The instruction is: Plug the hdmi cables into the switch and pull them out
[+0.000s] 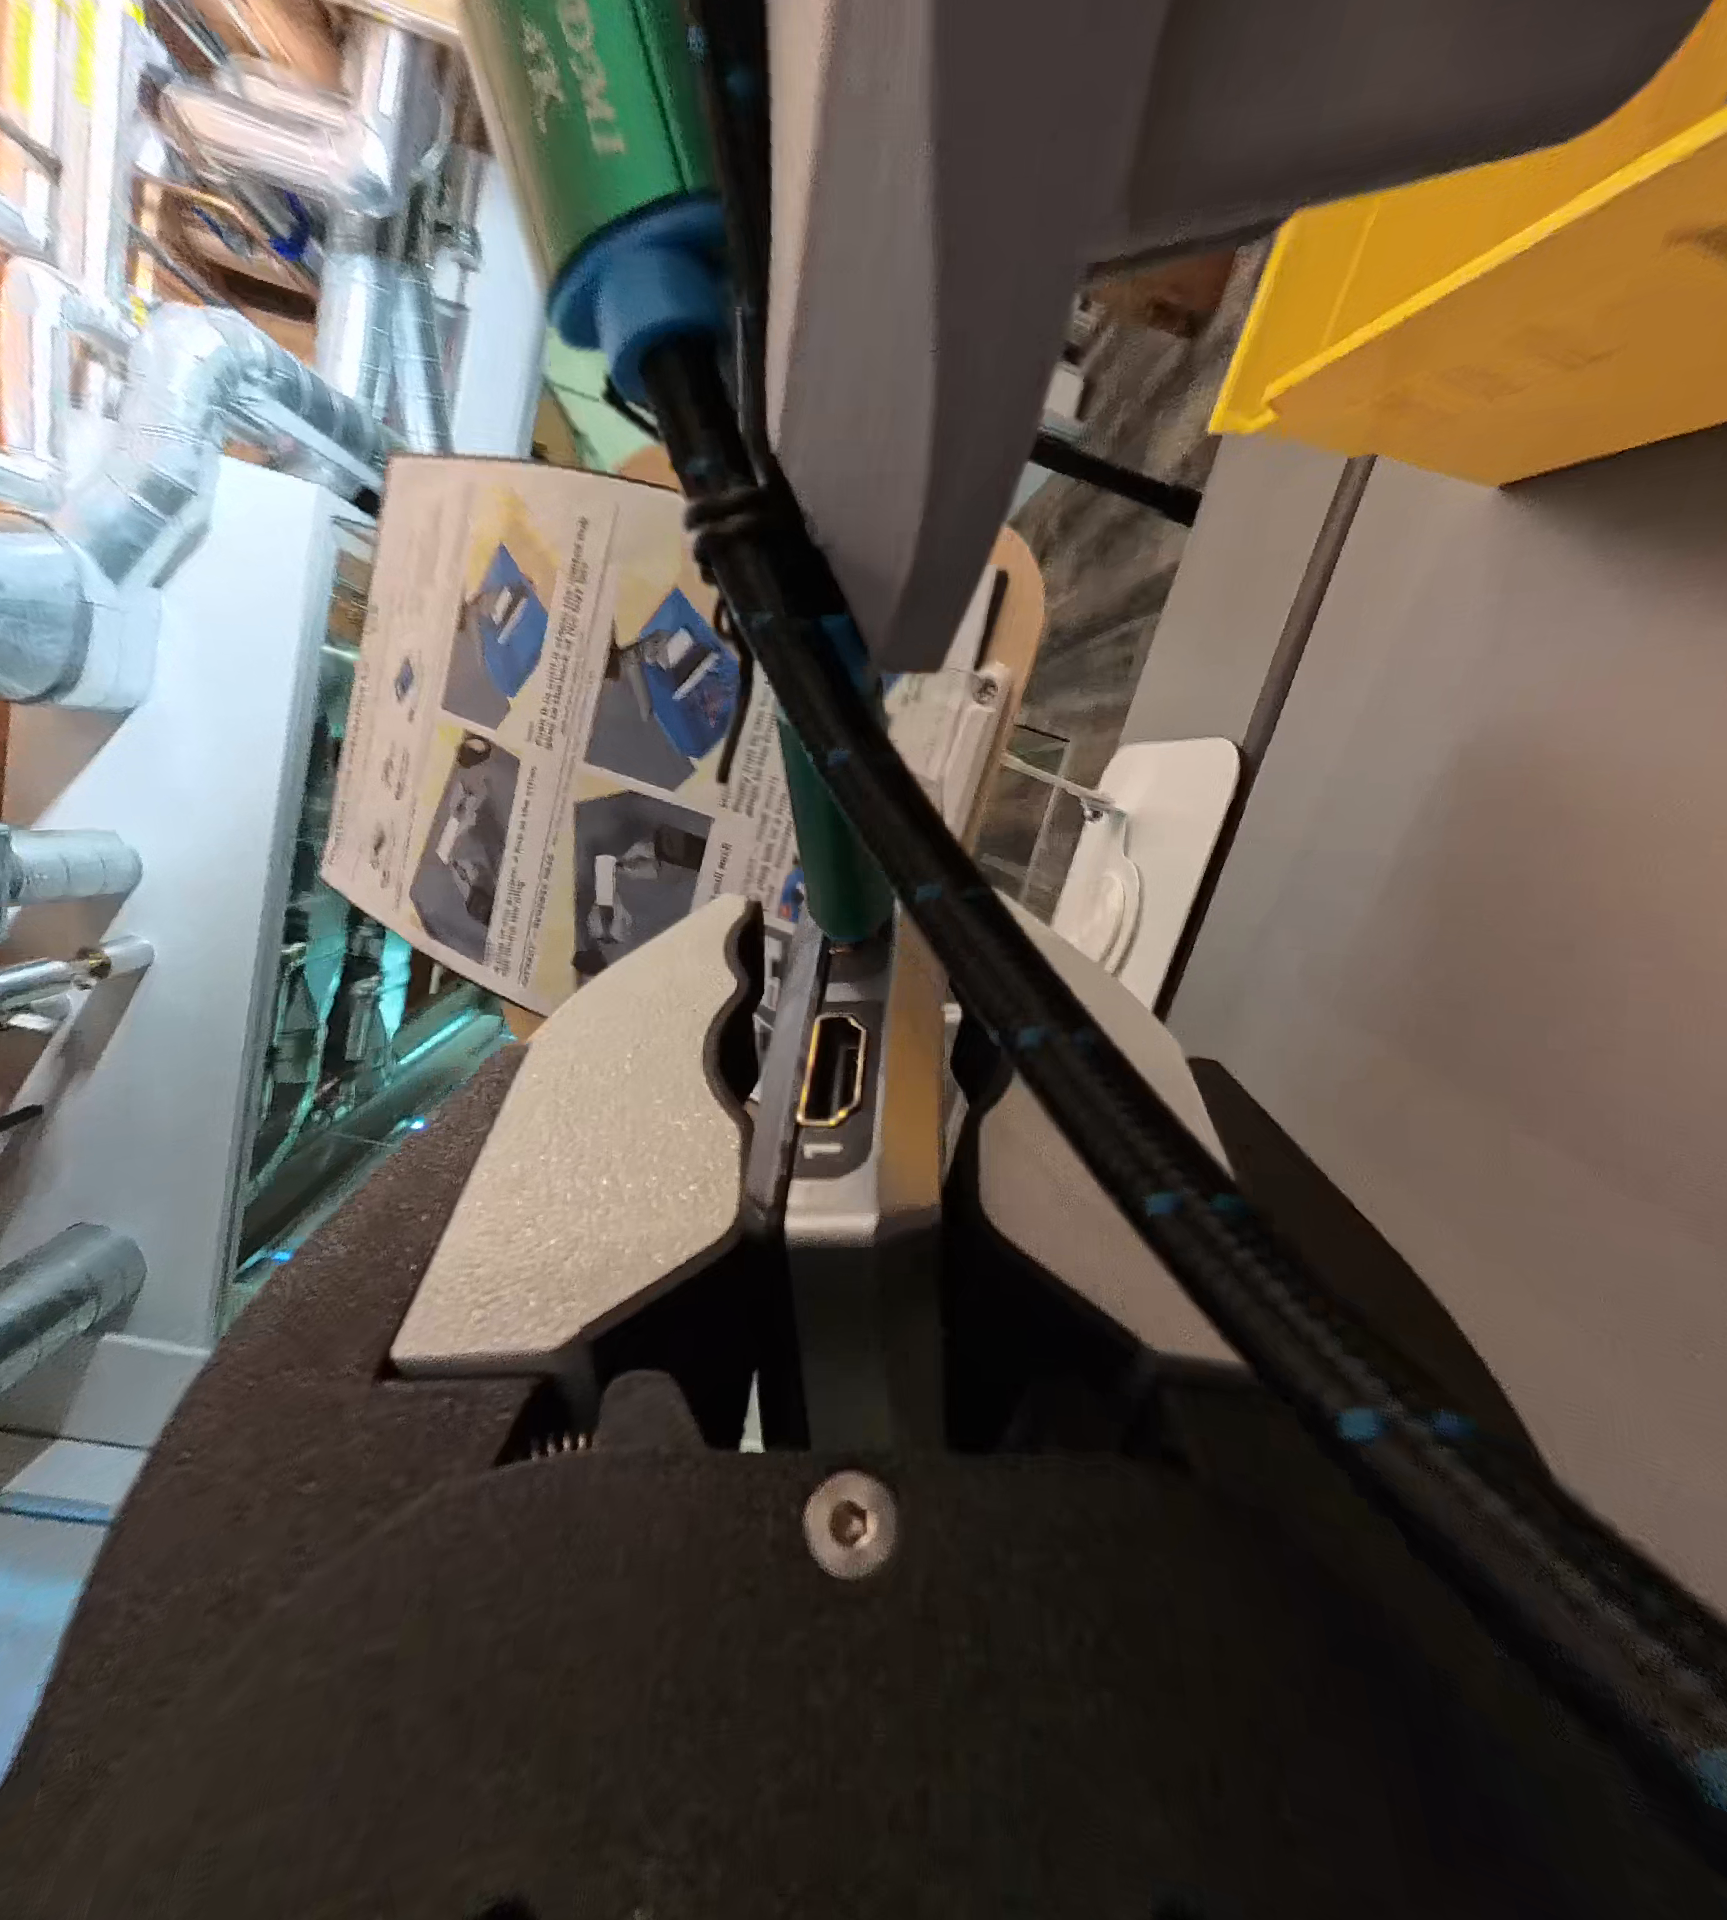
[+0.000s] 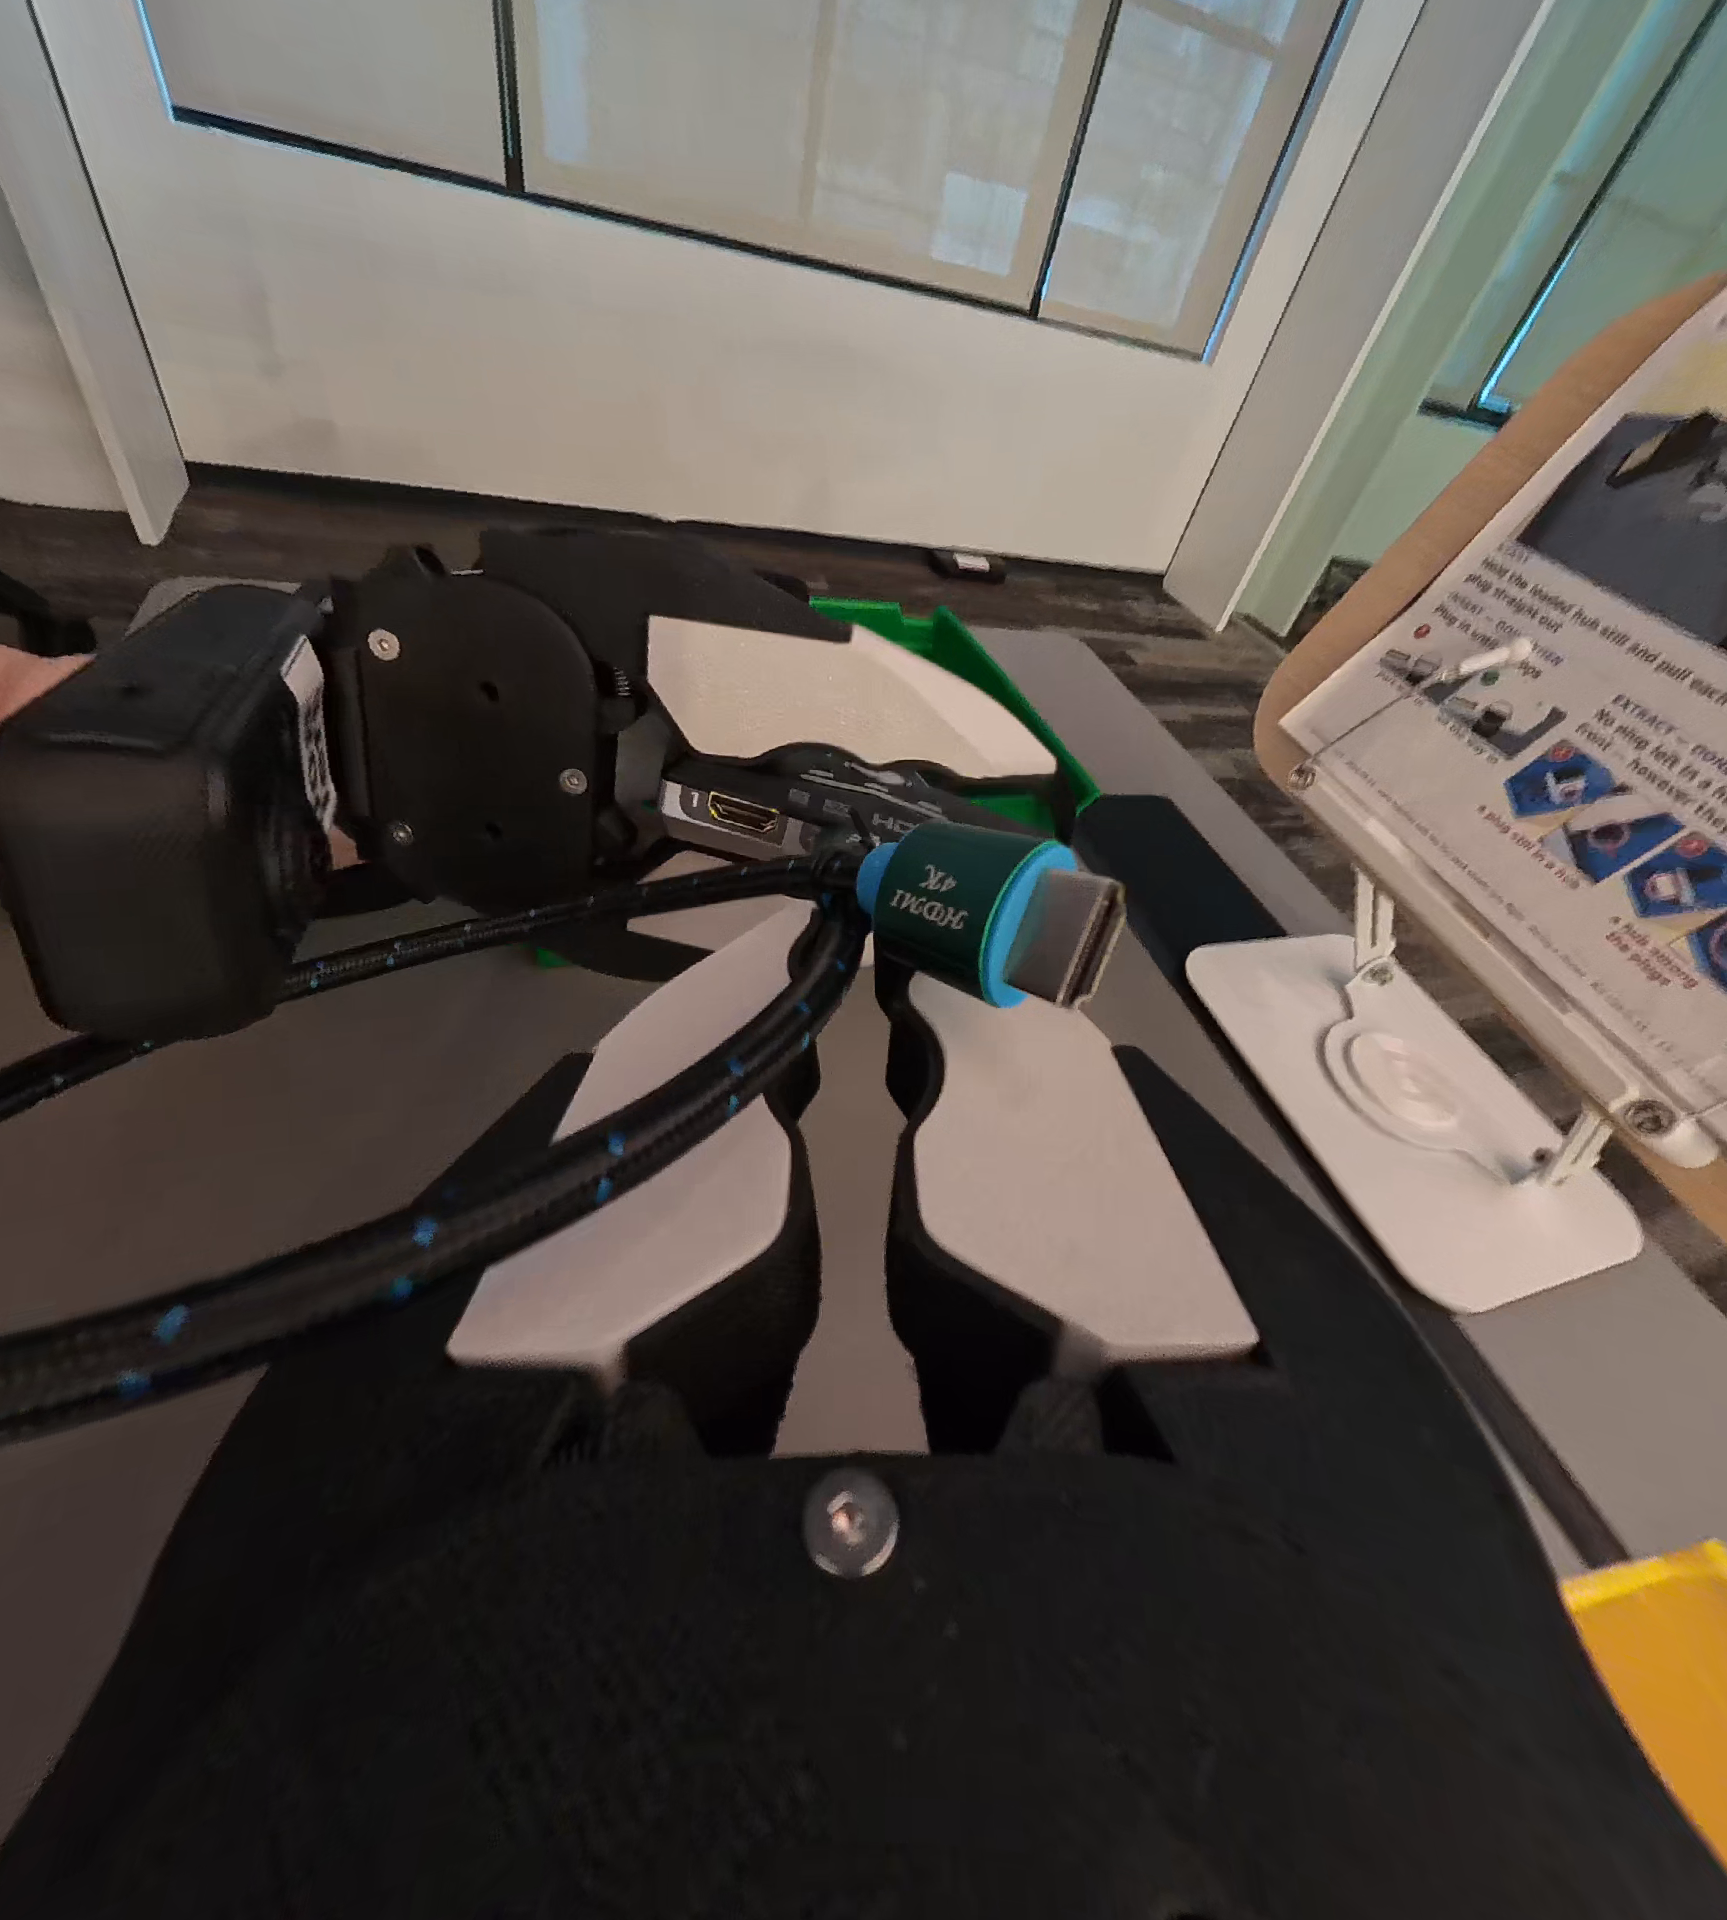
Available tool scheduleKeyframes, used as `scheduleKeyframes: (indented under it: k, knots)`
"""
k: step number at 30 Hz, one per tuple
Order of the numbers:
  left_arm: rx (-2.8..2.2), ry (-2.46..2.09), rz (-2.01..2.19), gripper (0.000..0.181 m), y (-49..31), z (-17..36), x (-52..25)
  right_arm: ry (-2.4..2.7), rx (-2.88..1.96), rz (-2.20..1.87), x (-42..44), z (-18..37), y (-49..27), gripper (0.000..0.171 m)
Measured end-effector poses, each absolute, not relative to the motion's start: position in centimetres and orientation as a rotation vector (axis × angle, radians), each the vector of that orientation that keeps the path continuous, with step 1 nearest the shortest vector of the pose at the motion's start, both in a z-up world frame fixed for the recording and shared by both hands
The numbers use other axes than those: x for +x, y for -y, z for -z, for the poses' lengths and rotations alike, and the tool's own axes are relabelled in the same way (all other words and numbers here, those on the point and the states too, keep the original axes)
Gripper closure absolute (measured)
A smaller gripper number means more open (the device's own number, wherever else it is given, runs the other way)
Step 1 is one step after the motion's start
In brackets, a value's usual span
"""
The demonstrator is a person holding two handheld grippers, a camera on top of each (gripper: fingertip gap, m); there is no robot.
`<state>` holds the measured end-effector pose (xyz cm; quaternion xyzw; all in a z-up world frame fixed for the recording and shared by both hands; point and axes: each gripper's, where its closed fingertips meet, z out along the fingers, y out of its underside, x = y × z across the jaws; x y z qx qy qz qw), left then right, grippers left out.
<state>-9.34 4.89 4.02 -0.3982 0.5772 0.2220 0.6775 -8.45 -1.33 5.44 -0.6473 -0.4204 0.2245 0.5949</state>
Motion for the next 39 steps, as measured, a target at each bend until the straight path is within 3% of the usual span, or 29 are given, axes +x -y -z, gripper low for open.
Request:
scheduleKeyframes:
  k: [9, 12, 15, 18, 21, 25, 27, 28, 39]
  knots:
    - [-0.904, -1.248, -0.543, 0.137, -5.2, -4.6, -9.9, 1.007, -1.33, -0.407, -8.8, -6.6, 1.8, 0.164]
    - [-1.038, -1.275, -0.533, 0.123, -6.6, -3.5, -10.7, 0.974, -1.223, -0.416, -8.2, -8.4, 2.7, 0.171]
    - [-1.068, -1.303, -0.44, 0.142, -6.8, -2.7, -10.4, 0.962, -1.322, -0.441, -7.3, -7.8, 1.9, 0.17]
    - [-1.009, -1.253, -0.583, 0.144, -7.5, -3.4, -11.1, 0.97, -1.464, -0.498, -7.4, -5.8, 1.0, 0.169]
    - [-0.985, -1.203, -0.611, 0.144, -7.3, -4.1, -11.2, 0.917, -1.509, -0.621, -8.2, -5.3, 0.7, 0.143]
    - [-0.942, -1.164, -0.667, 0.143, -6.6, -5.1, -11.1, 0.832, -1.435, -0.708, -9.8, -6.2, 0.6, 0.128]
    - [-0.93, -1.144, -0.692, 0.142, -6.5, -5.5, -11.4, 0.801, -1.401, -0.696, -10.1, -6.8, 0.7, 0.131]
    - [-0.922, -1.138, -0.695, 0.142, -6.5, -5.7, -11.4, 0.823, -1.375, -0.695, -10.4, -6.9, 1.2, 0.14]
    - [-0.785, -1.076, -0.713, 0.142, -4.3, -7.8, -11.0, 1.008, -1.274, -0.446, -10.1, -8.0, 3.0, 0.15]
